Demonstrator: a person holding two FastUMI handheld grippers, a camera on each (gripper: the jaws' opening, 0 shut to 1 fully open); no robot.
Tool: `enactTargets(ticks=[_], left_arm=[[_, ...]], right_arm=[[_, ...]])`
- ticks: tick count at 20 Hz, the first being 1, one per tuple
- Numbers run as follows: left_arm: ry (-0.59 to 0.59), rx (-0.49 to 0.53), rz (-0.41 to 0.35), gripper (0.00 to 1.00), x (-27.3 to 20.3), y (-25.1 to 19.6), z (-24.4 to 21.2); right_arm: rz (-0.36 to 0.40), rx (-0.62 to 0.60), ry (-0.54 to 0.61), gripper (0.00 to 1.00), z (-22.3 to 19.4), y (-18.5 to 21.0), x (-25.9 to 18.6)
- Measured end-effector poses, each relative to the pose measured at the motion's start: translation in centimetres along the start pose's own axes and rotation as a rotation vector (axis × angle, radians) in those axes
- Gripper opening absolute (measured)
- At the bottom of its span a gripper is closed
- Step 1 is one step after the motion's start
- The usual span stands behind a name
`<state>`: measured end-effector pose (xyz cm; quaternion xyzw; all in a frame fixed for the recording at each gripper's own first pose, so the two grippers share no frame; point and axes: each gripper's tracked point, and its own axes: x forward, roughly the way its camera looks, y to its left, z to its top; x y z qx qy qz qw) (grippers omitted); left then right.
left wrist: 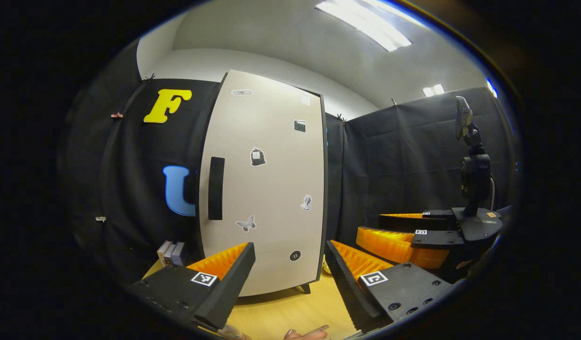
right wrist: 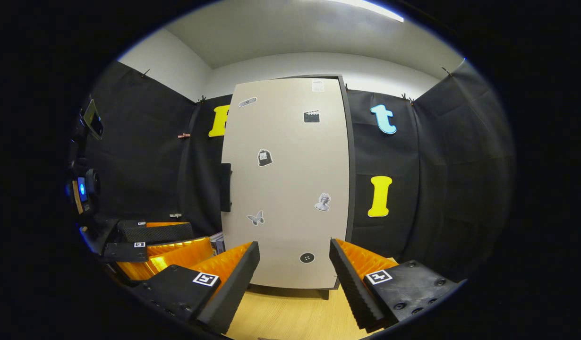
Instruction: Open the cabinet door with the right hand, grasp the bottle in the cabinet with the left hand and place it on the coaster, then close the cabinet door with the right hand.
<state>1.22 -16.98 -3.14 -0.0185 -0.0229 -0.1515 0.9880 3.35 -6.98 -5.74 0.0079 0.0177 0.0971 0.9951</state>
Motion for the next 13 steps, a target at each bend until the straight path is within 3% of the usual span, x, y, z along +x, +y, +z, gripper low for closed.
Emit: enactTargets(ticks=[13], left_arm=[[0.017,0.004,-0.037,0.94,0.2,-0.8,-0.6]], right_arm=[[0.025,0.002,0.01,0.96,-0.5,-0.1,0.0]])
